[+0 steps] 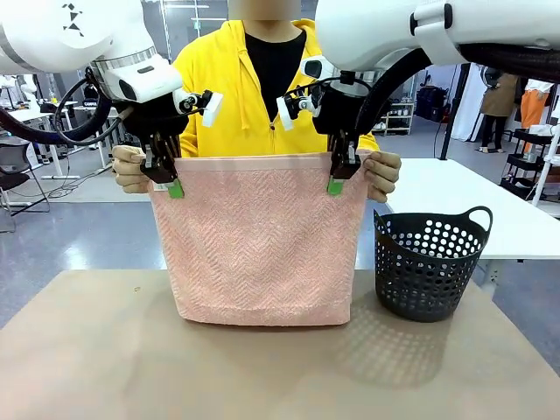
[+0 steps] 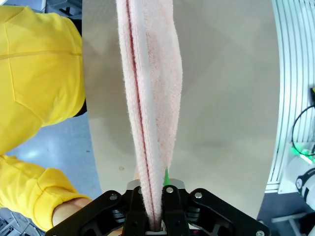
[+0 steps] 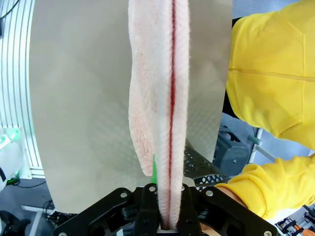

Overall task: Fold the towel.
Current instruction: Release the end of the 100 cm Hotel Towel you were holding and grab the top end of the folded side, then release the end of the 100 cm Hotel Towel you were holding.

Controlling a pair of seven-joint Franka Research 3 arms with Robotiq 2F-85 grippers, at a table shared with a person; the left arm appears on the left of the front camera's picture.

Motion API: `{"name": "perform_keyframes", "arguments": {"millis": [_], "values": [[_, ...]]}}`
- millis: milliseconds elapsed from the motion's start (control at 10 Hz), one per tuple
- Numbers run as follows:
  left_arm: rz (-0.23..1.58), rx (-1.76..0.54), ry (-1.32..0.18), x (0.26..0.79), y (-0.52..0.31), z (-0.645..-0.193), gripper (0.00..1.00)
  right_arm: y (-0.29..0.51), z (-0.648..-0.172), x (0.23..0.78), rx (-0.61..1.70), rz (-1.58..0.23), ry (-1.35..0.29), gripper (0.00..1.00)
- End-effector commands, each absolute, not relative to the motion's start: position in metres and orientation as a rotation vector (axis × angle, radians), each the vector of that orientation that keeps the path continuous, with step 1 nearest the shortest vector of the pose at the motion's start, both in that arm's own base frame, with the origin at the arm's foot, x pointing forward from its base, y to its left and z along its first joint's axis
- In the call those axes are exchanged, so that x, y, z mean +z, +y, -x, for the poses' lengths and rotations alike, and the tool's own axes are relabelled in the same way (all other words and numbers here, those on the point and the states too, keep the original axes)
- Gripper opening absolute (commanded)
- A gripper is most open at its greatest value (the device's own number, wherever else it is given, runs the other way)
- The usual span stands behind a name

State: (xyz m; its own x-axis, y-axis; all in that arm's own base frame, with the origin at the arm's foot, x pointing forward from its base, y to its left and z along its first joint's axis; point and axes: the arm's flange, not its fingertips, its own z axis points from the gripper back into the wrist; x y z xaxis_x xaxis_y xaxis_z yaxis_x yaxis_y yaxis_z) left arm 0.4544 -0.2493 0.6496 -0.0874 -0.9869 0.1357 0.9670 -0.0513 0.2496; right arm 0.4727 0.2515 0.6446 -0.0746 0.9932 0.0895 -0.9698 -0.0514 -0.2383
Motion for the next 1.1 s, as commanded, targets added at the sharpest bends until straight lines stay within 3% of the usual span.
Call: {"name": "perform_keyframes", "arguments": {"millis": [0,1000], "values": [[-0.080,-1.633,-0.308,0.647,-0.241,-0.445,0.00,0.245,-0.469,0.641,1.576,0.131,-0.271,0.00],[-0.080,-1.630,-0.311,0.649,-0.249,-0.454,0.00,0.252,-0.473,0.645,1.625,0.111,-0.266,0.00]]}}
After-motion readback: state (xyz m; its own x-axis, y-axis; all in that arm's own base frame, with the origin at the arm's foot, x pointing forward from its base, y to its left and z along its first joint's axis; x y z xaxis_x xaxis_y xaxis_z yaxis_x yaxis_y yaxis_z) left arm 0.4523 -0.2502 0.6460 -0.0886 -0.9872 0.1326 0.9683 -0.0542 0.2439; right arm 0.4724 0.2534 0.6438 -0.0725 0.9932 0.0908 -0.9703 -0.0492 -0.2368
